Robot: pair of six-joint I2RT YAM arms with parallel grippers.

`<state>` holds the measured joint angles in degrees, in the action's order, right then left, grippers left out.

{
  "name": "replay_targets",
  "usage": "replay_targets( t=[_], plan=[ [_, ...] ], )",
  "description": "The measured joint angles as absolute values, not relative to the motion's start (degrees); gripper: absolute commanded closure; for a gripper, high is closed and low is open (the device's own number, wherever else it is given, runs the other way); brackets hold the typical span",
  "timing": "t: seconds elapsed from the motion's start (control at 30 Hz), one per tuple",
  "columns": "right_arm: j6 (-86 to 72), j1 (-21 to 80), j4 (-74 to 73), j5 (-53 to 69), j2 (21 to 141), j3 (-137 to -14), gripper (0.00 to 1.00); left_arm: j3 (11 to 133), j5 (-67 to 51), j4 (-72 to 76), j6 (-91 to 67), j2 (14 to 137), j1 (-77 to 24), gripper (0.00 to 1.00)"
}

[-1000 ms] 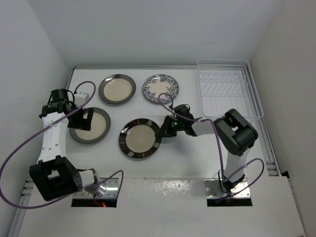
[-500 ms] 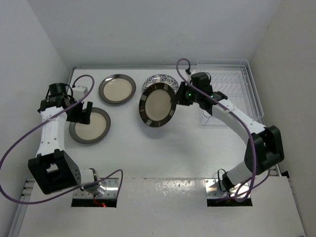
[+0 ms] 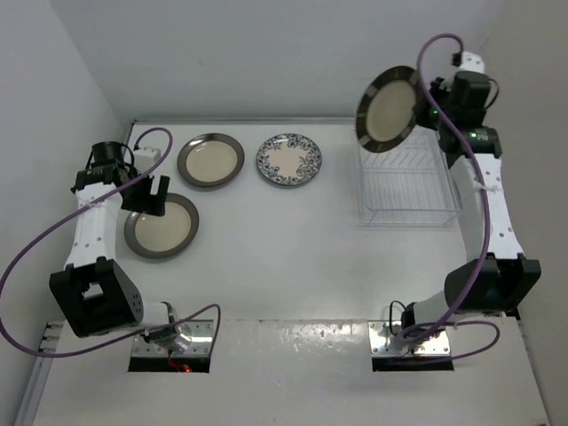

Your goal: Load the plates into the dish rack

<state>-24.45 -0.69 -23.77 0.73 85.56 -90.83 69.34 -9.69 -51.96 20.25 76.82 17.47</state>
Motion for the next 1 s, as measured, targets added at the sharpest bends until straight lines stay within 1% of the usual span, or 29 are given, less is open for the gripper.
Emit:
replay_targets(
  t=[0.1,0.2,0.37,0.53,0.7,0.77,1.0],
  plan=[
    [-20.18,-6.66,-24.69,-3.16,85.47,-92.62,1.0,72.42,-9.65,-51.53,20.08,79.96,15.25,0.05],
    [-15.42,-9.87,-24.93,-6.04,85.45,-92.58,1.0,75.9,-9.63,-51.03,19.49,82.59,12.93,0.05],
    [-10.24,-13.45,-25.17,-5.34,85.8,-92.58,1.0,83.26,-9.69,-51.35,19.66,84.84,7.55,0.05],
    [-4.54,-14.61,-23.11,-5.17,88.97,-92.79,1.0,89.73,-9.56,-52.73,20.99,86.83,3.68,0.05],
    [-0.56,-14.59,-22.52,-5.93,93.45,-92.99,1.0,91.7,-9.74,-54.35,21.65,90.91,1.52,0.05],
    [0.69,-14.59,-22.55,-6.5,94.74,-92.99,1.0,92.2,-9.78,-55.24,21.76,93.62,0.71,0.05],
    [3.11,-14.61,-22.7,-8.54,97.86,-95.09,1.0,99.81,-10.79,-57.78,21.76,104.55,-0.73,0.05]
  ],
)
